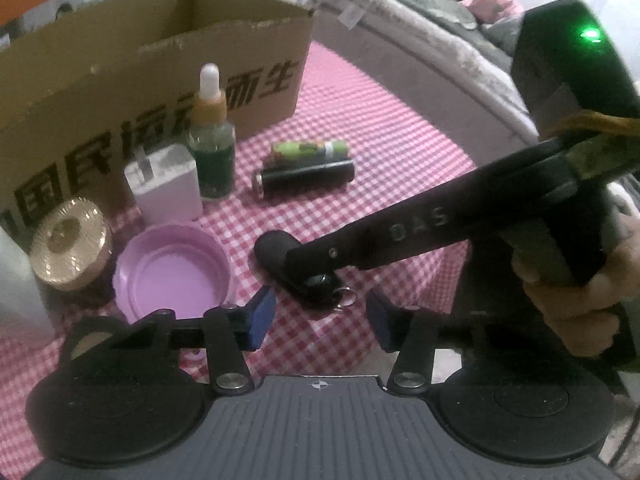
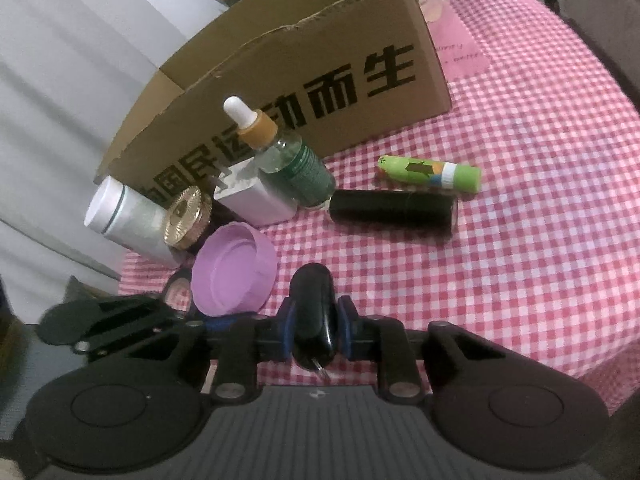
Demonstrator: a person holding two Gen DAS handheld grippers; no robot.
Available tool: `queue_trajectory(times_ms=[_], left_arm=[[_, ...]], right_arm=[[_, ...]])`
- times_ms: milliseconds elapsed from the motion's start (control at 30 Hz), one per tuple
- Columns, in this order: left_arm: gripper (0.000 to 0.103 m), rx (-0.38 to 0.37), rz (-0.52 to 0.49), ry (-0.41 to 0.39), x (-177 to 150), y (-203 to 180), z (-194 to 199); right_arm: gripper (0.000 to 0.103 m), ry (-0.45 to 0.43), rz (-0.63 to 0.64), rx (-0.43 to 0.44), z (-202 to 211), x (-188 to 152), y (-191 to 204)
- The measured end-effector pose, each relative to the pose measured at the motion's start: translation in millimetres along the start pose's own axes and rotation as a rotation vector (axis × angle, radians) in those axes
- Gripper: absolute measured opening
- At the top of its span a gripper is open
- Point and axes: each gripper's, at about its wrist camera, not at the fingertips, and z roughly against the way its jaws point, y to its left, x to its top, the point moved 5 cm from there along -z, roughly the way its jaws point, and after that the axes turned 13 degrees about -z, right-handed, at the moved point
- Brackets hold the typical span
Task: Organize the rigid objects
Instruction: 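Lower the right gripper onto the black key fob and close it, then carry the key fob into the cardboard box and open the right gripper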
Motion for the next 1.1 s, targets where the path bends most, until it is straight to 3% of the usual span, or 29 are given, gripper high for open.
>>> queue_trajectory(times_ms=[400,567,767,967,1100], left_arm=[[0.049,0.043,0.041,0.030,8,8,-12],[0.034,0.092,0.024,0.036,11,9,-16],[0.030,0.100,0.040,0.029,11,11,-10],[0.030,0.124,-0.004,-0.049,16,-2,22],[0.030,0.202,-0.038,-0.148,25,-1,69]], right_arm=[[0.021,0.107,-0.046,0.168,7,7,-10],[0.021,0.122,-0.082,0.177,0,11,-16],[0.017,0.095,-0.089,0.170,-7,13,-12],[0.017,0.047,-0.064,0.167,17,6,0],[0.018,-0.018,0.015,0.193,44,6,35]])
